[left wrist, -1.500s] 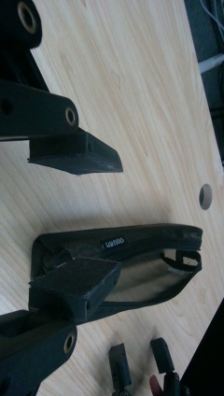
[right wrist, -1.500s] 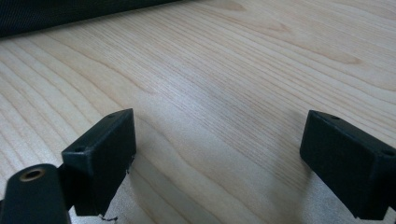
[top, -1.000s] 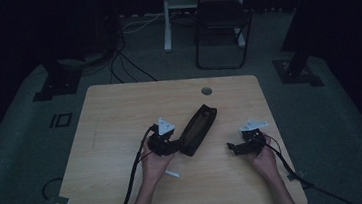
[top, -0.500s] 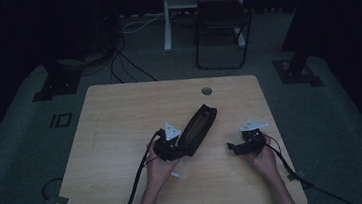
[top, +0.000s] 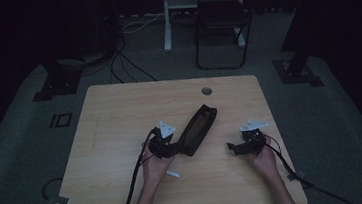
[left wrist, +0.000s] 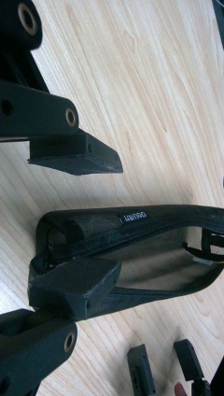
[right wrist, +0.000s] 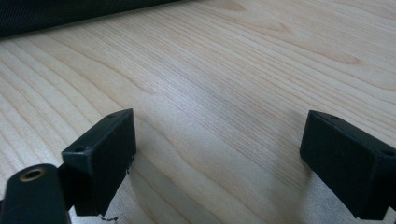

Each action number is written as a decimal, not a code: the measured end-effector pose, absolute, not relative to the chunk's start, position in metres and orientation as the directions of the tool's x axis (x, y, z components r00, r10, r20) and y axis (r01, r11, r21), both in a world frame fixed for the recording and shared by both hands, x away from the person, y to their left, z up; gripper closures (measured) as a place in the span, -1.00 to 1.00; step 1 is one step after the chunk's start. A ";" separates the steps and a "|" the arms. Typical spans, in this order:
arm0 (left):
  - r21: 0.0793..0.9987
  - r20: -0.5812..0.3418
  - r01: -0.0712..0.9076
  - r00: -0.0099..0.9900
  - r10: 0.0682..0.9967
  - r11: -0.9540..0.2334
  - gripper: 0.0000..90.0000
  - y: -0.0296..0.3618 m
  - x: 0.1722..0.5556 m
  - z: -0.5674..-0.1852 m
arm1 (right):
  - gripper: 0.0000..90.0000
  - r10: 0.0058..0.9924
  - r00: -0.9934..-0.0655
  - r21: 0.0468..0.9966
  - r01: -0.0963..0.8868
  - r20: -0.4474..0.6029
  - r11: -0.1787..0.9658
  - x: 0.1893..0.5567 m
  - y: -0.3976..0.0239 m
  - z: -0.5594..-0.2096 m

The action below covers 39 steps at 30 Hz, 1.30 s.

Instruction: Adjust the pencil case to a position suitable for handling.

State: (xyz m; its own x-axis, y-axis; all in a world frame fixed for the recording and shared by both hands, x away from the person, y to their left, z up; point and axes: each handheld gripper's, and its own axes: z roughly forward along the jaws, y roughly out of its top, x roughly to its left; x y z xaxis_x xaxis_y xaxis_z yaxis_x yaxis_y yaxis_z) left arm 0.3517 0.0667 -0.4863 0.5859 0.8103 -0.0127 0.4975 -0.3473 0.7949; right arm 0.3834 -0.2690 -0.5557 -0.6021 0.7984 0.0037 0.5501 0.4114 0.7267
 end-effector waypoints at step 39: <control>0.772 0.117 0.496 0.503 0.856 -0.397 0.20 0.102 0.374 -0.480 | -0.76 0.798 -0.602 0.727 0.550 0.004 0.412 0.383 -0.269 -0.556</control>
